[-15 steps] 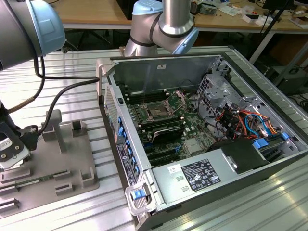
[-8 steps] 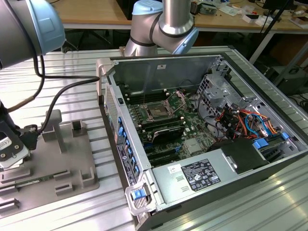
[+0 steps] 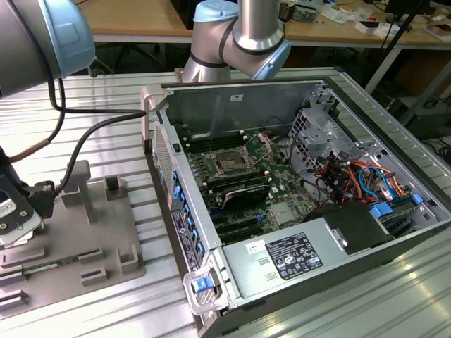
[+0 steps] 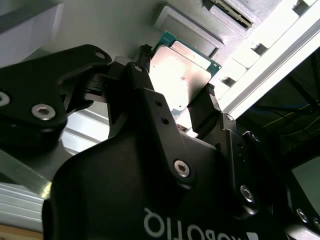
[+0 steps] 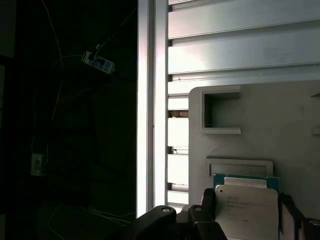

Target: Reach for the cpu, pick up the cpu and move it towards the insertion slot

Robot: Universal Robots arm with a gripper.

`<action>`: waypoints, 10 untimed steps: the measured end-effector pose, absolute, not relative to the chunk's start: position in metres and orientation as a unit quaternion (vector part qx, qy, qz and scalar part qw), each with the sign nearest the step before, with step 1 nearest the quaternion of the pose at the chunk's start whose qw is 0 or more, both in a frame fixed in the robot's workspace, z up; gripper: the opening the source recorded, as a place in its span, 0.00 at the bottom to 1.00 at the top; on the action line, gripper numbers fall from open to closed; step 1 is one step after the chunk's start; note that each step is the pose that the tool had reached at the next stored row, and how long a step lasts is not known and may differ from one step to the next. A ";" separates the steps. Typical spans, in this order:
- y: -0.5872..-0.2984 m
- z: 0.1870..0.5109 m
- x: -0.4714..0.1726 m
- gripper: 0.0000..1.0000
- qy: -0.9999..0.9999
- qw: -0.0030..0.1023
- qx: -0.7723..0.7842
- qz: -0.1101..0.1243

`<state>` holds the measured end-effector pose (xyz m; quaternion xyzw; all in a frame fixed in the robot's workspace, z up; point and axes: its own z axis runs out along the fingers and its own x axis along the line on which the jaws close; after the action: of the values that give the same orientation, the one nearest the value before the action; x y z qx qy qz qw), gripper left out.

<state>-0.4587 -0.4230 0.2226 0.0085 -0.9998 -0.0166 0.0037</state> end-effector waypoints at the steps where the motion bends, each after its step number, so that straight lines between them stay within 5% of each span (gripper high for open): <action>1: -0.423 0.223 -0.459 0.55 -1.000 0.004 0.009 -0.017; 10: -0.423 0.225 -0.459 0.55 -1.000 0.004 0.009 -0.017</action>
<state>-0.4587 -0.4230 0.2254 0.0085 -0.9998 -0.0166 0.0036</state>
